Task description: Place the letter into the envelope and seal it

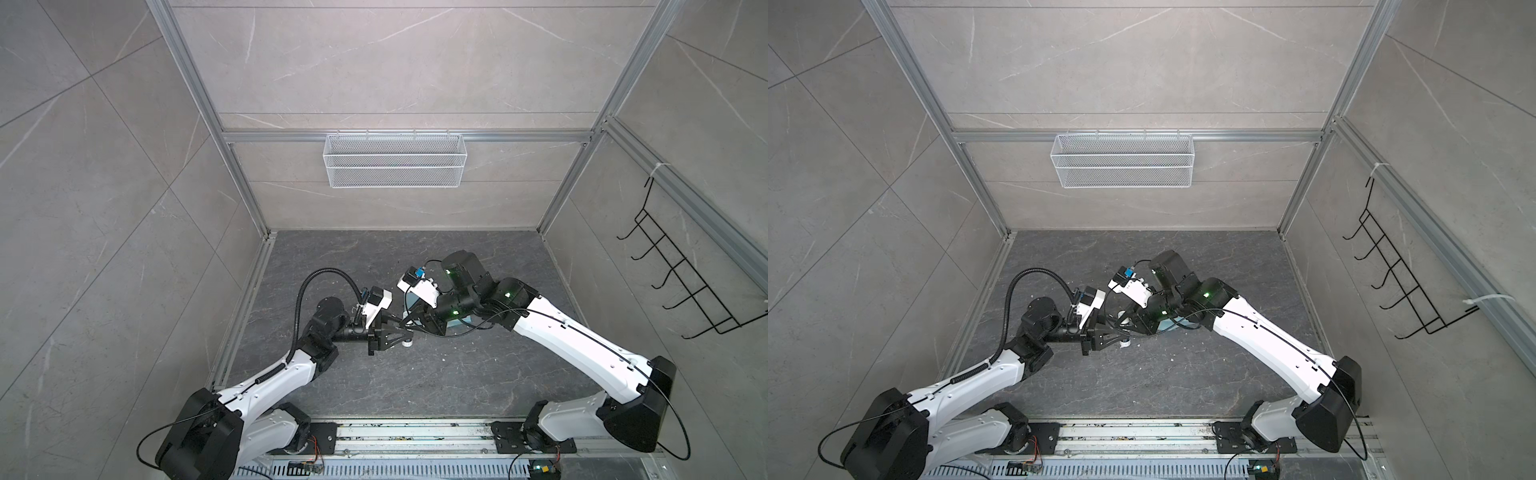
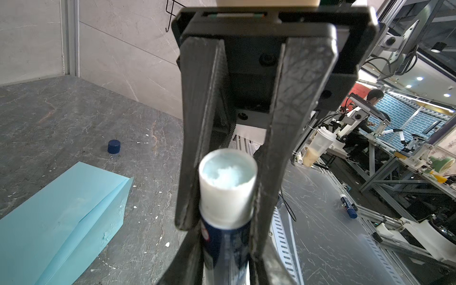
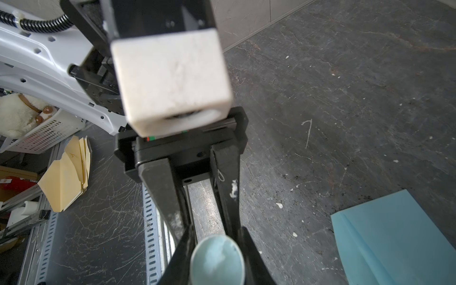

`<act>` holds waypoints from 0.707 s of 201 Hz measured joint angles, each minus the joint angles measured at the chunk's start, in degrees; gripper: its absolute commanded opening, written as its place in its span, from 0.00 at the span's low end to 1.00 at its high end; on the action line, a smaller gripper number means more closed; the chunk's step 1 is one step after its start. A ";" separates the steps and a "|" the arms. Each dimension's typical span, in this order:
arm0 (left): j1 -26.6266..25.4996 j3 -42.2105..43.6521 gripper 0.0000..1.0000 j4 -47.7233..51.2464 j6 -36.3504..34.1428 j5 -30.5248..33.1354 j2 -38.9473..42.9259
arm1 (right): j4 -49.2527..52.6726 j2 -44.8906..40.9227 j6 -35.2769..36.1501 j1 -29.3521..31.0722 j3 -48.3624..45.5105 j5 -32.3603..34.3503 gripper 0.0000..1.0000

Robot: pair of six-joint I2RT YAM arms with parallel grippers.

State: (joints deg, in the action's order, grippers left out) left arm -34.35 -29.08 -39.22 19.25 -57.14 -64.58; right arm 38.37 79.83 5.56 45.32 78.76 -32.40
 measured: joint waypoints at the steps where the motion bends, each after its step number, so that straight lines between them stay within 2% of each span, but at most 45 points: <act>1: 0.00 0.00 0.12 0.02 0.00 0.02 -0.02 | 0.00 0.00 -0.02 0.00 0.00 0.02 0.19; 16: 0.00 -0.04 0.00 -0.04 0.00 0.02 -0.17 | 0.00 0.00 -0.09 0.00 0.00 0.24 0.24; 41: 0.00 -0.07 0.00 0.15 0.24 0.61 -0.26 | -0.33 0.00 -0.46 0.20 0.00 1.62 0.37; 58: 0.00 -0.07 0.00 0.48 0.37 1.60 -0.28 | -1.79 -0.07 -0.87 0.33 0.00 4.22 0.53; 72: 0.00 -0.07 0.00 0.50 0.37 2.64 -0.26 | -3.13 -0.44 -1.18 0.31 -0.07 6.78 0.71; 85: 0.00 -0.07 0.00 0.61 0.37 3.74 -0.17 | -4.87 -1.66 -1.57 0.31 -0.72 9.46 0.83; 116: -0.02 0.02 0.00 1.07 0.52 9.18 1.05 | -9.60 -8.13 -1.95 0.31 -4.90 16.04 0.91; 142: -0.09 0.26 0.00 2.10 3.02 18.82 3.34 | -14.40 -14.88 -3.28 0.31 -9.79 20.41 0.99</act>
State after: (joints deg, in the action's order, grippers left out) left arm -34.44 -28.82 -37.12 22.26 -38.33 -61.23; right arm 23.97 64.95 2.28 45.63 68.97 -11.99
